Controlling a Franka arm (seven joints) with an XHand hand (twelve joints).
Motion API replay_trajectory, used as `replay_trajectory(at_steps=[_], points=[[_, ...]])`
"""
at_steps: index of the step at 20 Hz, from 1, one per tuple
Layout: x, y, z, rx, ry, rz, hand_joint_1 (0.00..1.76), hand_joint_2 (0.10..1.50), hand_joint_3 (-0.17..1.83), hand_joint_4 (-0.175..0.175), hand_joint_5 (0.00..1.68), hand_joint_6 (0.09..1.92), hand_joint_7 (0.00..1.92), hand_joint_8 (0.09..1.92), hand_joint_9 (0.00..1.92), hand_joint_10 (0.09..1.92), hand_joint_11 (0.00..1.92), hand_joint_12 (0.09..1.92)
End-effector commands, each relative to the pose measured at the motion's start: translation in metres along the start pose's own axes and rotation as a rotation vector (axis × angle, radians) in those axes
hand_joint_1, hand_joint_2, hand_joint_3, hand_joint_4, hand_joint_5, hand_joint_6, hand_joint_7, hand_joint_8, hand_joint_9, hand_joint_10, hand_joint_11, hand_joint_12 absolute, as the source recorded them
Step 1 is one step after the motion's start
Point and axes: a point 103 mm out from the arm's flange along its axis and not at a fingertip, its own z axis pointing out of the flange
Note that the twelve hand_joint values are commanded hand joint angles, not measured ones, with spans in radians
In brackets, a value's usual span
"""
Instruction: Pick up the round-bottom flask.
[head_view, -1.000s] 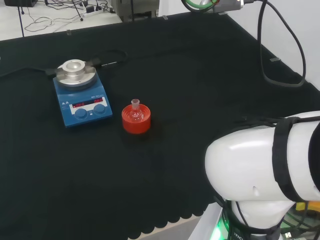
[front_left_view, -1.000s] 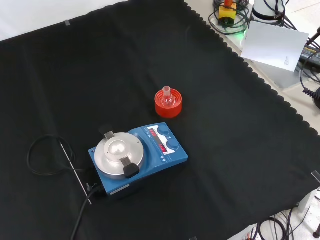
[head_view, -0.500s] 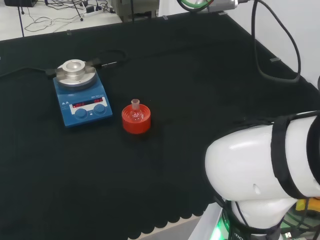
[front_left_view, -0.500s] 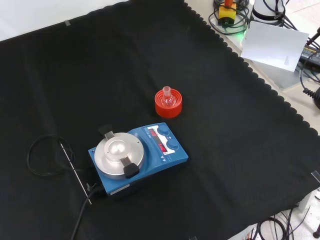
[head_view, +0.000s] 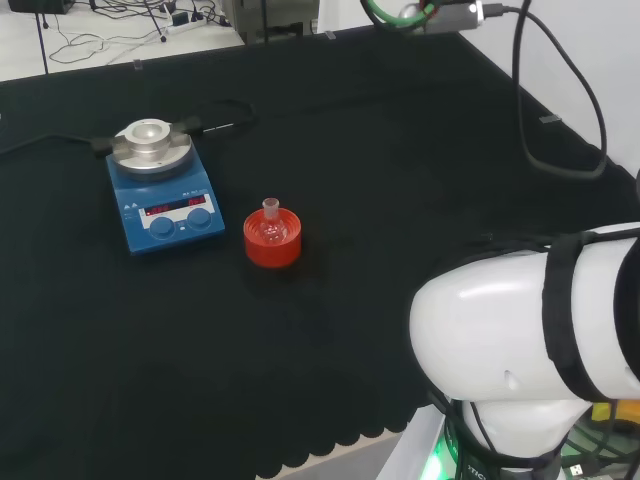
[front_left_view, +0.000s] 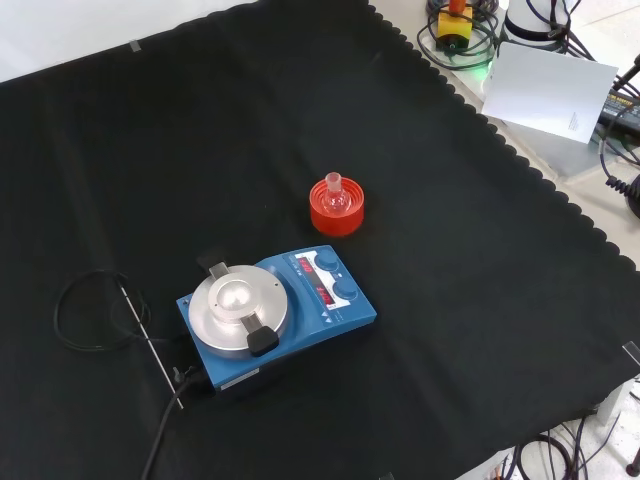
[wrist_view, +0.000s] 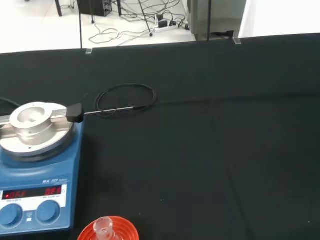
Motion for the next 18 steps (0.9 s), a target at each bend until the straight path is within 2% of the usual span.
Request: replay_trajectory(at_steps=[1, 5, 8, 12, 14, 16, 18], points=[[-0.028, 0.008, 0.040, 0.028, 0.040, 0.062, 0.14, 1.27, 0.29, -0.020, 0.31, 0.32, 0.07, 0.58, 0.22, 0.68, 0.07, 1.37], [-0.041, 0.018, 0.064, 0.008, 0.055, 0.053, 0.18, 1.26, 0.28, -0.024, 0.32, 0.32, 0.08, 0.58, 0.23, 0.68, 0.08, 1.37], [-0.049, 0.031, 0.092, 0.002, 0.089, 0.031, 0.34, 1.18, 0.26, -0.032, 0.36, 0.29, 0.12, 0.60, 0.30, 0.68, 0.12, 1.37], [-0.054, 0.050, 0.128, 0.020, 0.121, 0.003, 0.52, 1.05, 0.28, -0.040, 0.41, 0.22, 0.19, 0.62, 0.39, 0.67, 0.20, 1.36], [-0.055, 0.059, 0.144, 0.035, 0.133, -0.003, 0.56, 0.98, 0.33, -0.043, 0.43, 0.18, 0.21, 0.63, 0.43, 0.66, 0.23, 1.36], [-0.051, 0.066, 0.159, 0.053, 0.111, -0.006, 0.60, 0.94, 0.34, -0.043, 0.46, 0.17, 0.23, 0.64, 0.45, 0.66, 0.25, 1.36], [-0.047, 0.072, 0.174, 0.082, 0.134, -0.005, 0.71, 0.88, 0.37, -0.044, 0.52, 0.19, 0.24, 0.64, 0.47, 0.66, 0.26, 1.35]])
